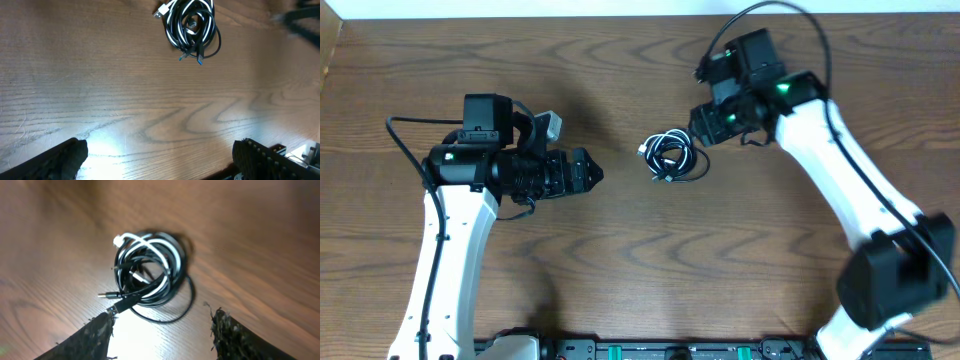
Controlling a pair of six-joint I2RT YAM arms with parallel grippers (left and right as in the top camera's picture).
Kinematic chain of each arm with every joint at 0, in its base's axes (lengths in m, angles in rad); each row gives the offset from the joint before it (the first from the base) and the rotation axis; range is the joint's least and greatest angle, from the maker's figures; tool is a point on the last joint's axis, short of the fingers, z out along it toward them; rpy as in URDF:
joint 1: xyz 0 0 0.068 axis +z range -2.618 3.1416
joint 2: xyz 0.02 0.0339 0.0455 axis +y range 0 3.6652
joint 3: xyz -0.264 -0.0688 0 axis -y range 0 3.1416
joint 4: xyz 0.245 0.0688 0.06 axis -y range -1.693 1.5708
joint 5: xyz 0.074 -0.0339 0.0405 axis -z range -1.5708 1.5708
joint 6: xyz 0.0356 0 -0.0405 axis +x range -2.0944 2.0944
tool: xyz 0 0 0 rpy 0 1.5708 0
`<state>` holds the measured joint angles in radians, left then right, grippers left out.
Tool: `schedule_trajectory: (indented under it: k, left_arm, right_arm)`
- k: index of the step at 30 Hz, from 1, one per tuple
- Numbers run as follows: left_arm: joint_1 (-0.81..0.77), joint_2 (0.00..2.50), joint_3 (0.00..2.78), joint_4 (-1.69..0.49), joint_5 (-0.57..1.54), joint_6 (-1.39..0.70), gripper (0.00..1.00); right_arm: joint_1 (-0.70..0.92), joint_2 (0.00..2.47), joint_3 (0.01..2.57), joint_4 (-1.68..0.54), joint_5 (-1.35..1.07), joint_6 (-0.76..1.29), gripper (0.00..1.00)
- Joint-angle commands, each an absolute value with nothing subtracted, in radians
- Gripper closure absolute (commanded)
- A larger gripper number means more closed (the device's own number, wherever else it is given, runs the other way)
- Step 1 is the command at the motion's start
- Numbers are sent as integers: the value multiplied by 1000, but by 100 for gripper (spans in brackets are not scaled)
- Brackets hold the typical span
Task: Untangle cables
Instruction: 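Raise both arms and move the right gripper down onto the cable bundle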
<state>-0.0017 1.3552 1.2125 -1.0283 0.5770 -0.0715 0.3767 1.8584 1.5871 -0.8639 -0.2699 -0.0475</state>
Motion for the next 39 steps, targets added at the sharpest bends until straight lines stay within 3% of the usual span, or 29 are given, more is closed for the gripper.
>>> schedule_trajectory:
  k: [1, 7, 21, 32, 39]
  left_arm:
    - [0, 1360, 1232, -1032, 575, -73, 2]
    - [0, 1360, 1232, -1032, 575, -73, 1]
    - [0, 1360, 1232, -1032, 575, -73, 2]
    - [0, 1360, 1232, -1032, 537, -73, 2]
    - [0, 1360, 1232, -1032, 538, -73, 2]
  right_arm:
    - [382, 1907, 1589, -851, -359, -138, 34]
    - [409, 2016, 1589, -806, -358, -141, 42]
    - [469, 2164, 1589, -752, -193, -180, 46]
    - [489, 2153, 1621, -759, -193, -112, 98]
    - [489, 2074, 1733, -865, -193, -31, 99]
